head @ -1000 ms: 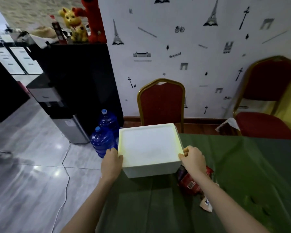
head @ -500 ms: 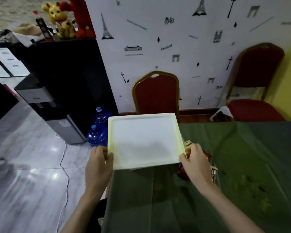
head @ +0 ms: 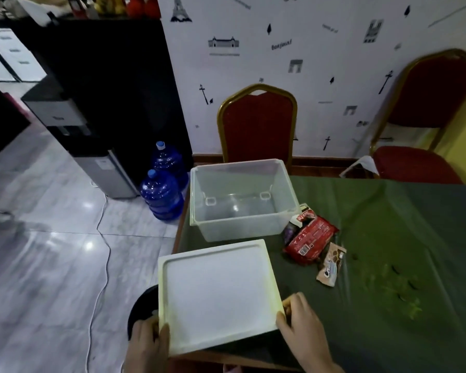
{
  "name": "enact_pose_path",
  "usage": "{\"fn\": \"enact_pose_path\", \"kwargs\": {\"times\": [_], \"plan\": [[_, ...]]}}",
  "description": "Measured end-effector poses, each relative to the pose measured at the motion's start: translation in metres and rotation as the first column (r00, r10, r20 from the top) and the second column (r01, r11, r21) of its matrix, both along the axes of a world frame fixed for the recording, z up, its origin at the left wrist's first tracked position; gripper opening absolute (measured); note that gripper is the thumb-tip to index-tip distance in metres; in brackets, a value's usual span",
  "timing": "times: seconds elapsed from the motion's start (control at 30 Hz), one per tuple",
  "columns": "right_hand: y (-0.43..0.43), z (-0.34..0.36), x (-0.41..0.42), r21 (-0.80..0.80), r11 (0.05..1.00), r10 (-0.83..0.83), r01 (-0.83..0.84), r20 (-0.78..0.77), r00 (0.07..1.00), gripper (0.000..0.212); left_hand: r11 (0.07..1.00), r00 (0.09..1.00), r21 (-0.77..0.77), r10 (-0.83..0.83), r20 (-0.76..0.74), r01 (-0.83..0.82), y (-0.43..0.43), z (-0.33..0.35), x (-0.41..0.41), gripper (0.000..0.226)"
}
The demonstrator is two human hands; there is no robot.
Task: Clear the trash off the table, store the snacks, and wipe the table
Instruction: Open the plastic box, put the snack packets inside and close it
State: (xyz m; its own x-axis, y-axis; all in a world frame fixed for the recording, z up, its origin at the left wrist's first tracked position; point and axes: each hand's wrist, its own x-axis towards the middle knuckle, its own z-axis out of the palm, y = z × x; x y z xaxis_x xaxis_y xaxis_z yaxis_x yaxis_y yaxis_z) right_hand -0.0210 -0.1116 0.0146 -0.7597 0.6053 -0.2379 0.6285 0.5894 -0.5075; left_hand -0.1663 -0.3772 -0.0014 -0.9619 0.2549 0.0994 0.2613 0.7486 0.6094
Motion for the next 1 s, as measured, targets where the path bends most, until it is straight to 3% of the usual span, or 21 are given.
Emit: {"fn": "enact_pose_path", "kwargs": {"times": [0.17, 0.27, 0.33, 0.4, 0.5, 0.63, 0.77, 0.87, 1.0], "plan": [[0.017, -0.019, 0.001, 0.048, 0.999, -0.002, -0.002, 0.086, 0.996, 0.016, 0.991, 0.978, -0.135, 0.004, 0.208, 0.024, 0.025, -0.032, -0.003, 0.011], [0.037, -0.022, 0.004, 0.072, 0.995, 0.064, -0.075, 0.146, 0.987, 0.006, 0.975, 0.954, -0.209, -0.004, 0.300, 0.070, 0.038, -0.032, -0.001, 0.019], [0.052, -0.022, 0.007, 0.077, 0.994, 0.063, -0.074, 0.135, 0.989, 0.009, 0.958, 0.963, -0.286, 0.052, 0.263, 0.027, 0.051, -0.028, 0.000, 0.028], [0.070, -0.021, 0.011, 0.086, 0.996, 0.001, -0.007, 0.071, 0.997, 0.015, 0.970, 0.977, -0.244, 0.063, 0.203, -0.012, 0.074, -0.020, 0.004, 0.043], [0.101, -0.017, 0.015, 0.125, 0.982, -0.143, 0.140, 0.015, 0.990, 0.027, 0.968, 0.969, -0.110, -0.210, 0.133, 0.225, 0.139, 0.002, 0.017, 0.052], [0.137, -0.012, 0.011, 0.240, 0.936, -0.283, 0.259, 0.071, 0.957, 0.048, 0.831, 0.841, -0.129, -0.534, 0.087, 0.541, 0.238, 0.026, 0.030, 0.066], [0.160, -0.012, -0.003, 0.258, 0.922, -0.335, 0.290, 0.151, 0.930, 0.059, 0.773, 0.791, -0.173, -0.585, 0.178, 0.610, 0.318, 0.031, 0.024, 0.077], [0.164, -0.018, -0.004, 0.282, 0.937, -0.279, 0.207, 0.246, 0.928, 0.070, 0.695, 0.743, -0.265, -0.612, 0.272, 0.669, 0.344, 0.016, 0.020, 0.079], [0.170, -0.025, -0.003, 0.213, 0.955, -0.256, 0.206, 0.242, 0.936, 0.073, 0.625, 0.735, -0.391, -0.609, 0.297, 0.676, 0.363, -0.003, 0.011, 0.082]]}}
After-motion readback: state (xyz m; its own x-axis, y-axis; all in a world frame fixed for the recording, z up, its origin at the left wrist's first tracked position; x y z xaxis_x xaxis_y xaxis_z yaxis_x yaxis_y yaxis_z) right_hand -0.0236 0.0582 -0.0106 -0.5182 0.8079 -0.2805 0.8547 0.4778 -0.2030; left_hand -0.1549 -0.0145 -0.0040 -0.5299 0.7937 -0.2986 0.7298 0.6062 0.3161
